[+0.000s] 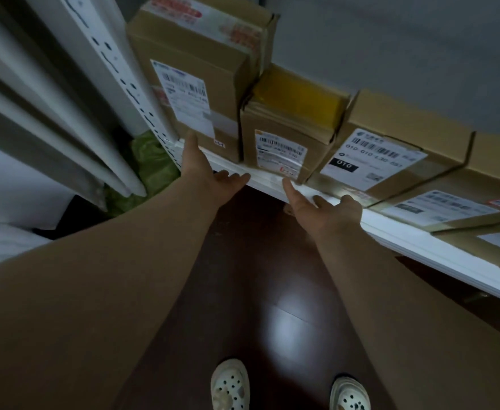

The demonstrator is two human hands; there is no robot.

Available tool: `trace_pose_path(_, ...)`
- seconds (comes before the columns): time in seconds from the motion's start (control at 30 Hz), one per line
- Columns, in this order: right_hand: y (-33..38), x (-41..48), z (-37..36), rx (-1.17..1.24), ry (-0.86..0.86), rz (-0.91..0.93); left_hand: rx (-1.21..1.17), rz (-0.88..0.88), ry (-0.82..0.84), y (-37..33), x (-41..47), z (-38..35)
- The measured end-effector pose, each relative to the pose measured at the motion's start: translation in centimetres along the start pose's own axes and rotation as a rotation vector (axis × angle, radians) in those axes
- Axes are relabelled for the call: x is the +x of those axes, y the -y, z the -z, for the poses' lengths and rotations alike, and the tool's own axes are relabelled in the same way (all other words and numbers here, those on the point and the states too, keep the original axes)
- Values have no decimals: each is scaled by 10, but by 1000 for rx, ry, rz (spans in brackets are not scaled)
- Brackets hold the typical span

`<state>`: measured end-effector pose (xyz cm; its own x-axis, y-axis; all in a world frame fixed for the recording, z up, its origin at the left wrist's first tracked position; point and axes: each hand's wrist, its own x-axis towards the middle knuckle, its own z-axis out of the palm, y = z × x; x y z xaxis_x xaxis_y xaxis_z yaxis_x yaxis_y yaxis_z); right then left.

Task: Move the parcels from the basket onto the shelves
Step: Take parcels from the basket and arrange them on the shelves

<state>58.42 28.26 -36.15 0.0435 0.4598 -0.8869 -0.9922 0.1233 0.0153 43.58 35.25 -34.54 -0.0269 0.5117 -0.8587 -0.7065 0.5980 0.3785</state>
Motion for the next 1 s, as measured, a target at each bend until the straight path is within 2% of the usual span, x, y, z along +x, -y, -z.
trace_pose_path(0.23, -6, 0, -16, -9, -18, 71, -83, 2, 93, -8, 7, -10)
trace_pose_path(0.43, -5, 4, -20, -46, 29, 65, -62, 56, 169, -11, 12, -17)
trace_pose_path(1.0, 2, 22, -26, -43, 62, 75, -13, 33, 168, -13, 23, -24)
